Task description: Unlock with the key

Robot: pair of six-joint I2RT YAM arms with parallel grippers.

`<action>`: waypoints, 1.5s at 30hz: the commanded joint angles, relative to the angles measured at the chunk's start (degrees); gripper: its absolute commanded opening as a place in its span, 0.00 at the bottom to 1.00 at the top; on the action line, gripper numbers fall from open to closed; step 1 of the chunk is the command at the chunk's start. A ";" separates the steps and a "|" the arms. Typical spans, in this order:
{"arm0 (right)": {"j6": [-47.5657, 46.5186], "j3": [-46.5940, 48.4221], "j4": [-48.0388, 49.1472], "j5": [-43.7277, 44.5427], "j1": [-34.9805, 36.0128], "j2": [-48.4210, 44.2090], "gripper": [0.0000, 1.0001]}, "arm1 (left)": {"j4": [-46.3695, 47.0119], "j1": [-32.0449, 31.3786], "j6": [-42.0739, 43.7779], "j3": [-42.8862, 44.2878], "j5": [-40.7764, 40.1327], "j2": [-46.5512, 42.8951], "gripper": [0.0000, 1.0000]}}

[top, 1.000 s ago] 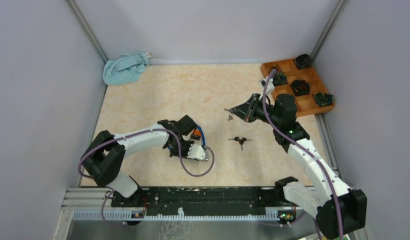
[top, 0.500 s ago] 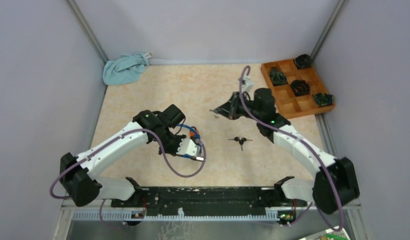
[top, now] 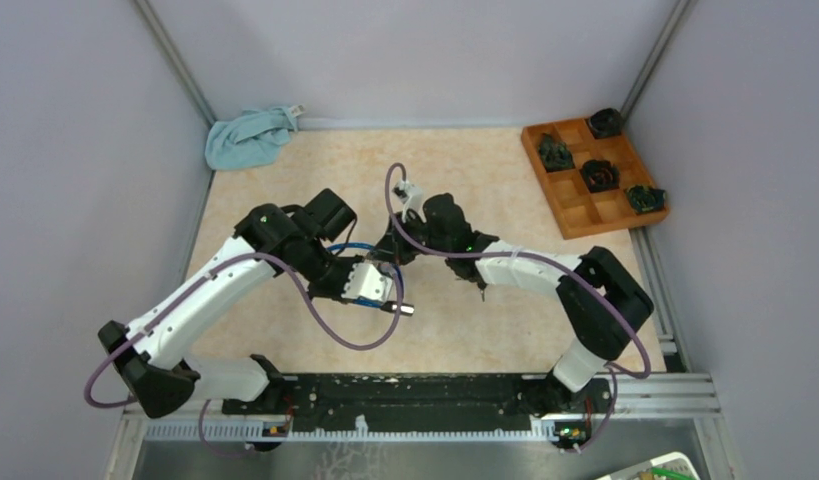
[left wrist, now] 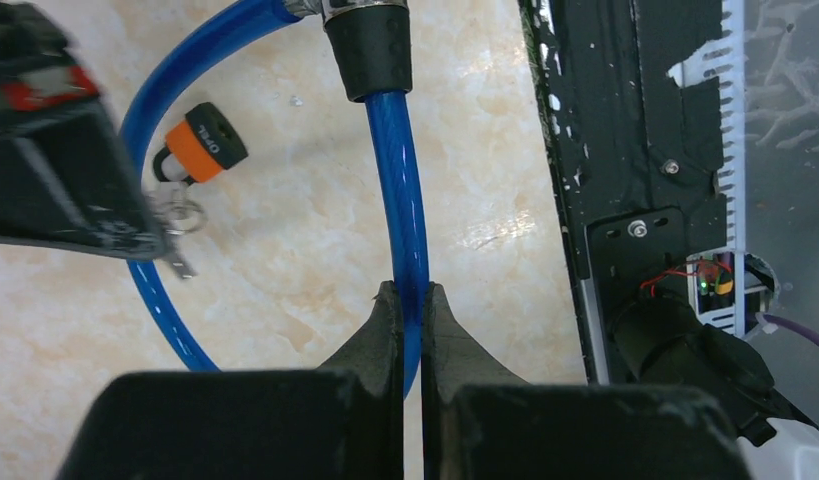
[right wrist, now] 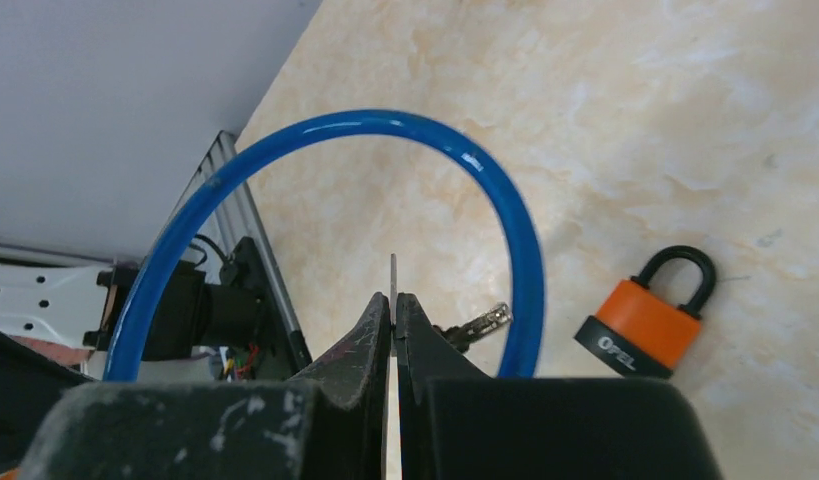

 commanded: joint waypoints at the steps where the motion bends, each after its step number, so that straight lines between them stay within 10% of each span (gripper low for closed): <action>1: 1.69 -2.89 9.64 2.55 3.97 0.05 0.00 | 2.57 0.06 -3.47 4.61 -1.21 -1.29 0.00; 17: 14.32 -9.00 22.09 -0.52 7.85 2.56 0.00 | 43.53 2.21 -16.10 -11.84 -29.76 0.25 0.00; 29: 7.47 -4.00 3.61 7.13 -16.86 -1.23 0.00 | 44.99 12.78 -9.98 -4.31 -9.18 12.33 0.03; 36: -0.20 2.06 -9.78 13.15 -19.57 -3.02 0.00 | 36.88 14.18 -5.05 4.92 0.24 18.62 0.39; 45: -3.77 0.78 -14.74 18.74 -20.08 -7.20 0.00 | 20.05 11.06 18.48 -0.55 6.42 20.89 0.37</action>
